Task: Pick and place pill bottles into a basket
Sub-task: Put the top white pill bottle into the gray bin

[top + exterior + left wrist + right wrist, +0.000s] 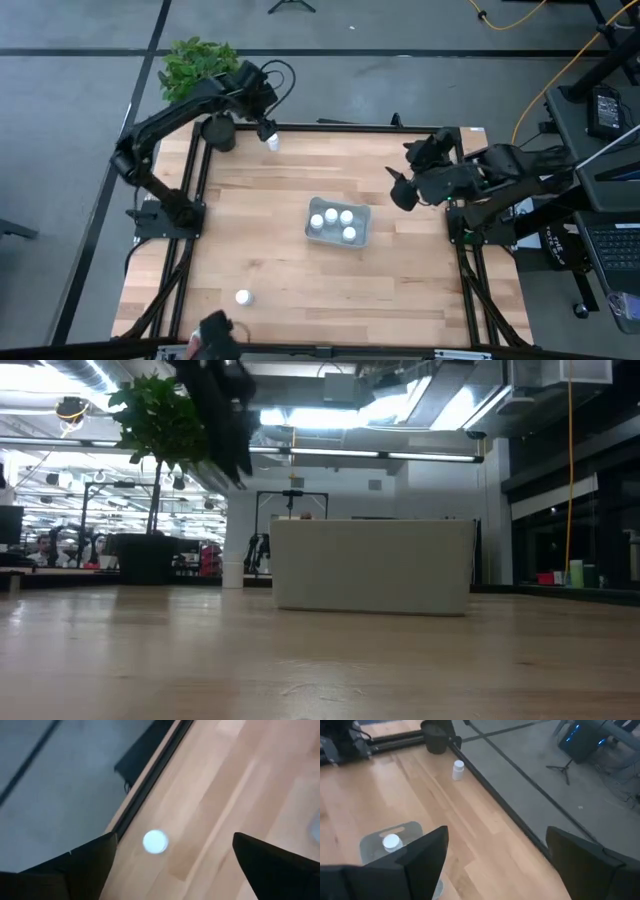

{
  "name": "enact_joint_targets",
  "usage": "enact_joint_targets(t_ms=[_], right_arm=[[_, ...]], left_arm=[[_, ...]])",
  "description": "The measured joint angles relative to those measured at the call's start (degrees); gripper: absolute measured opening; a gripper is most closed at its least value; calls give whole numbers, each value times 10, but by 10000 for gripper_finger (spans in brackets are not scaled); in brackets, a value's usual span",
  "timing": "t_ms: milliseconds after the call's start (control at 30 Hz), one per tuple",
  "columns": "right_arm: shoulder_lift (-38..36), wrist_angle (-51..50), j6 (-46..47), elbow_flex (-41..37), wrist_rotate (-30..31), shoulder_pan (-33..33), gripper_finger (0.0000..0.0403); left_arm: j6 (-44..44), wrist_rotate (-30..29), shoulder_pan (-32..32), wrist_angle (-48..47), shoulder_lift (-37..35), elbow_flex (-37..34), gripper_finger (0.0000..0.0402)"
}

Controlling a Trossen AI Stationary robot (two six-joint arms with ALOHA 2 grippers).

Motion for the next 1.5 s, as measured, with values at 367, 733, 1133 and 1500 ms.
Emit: enact_joint_targets(t_ms=[367, 733, 1133, 1500], right_arm=[[18, 0, -24, 0, 4, -1, 335], [20, 0, -26, 0, 4, -1, 335], [20, -6, -28, 0, 4, -1, 335], [20, -6, -24, 0, 3, -1, 335]], left_arm=[[11, -18, 14, 10, 142, 0, 397], [-5, -25, 22, 34, 188, -14, 395], [-5, -18, 32, 55, 188, -71, 384], [-8, 4, 29, 75, 188, -73, 303]])
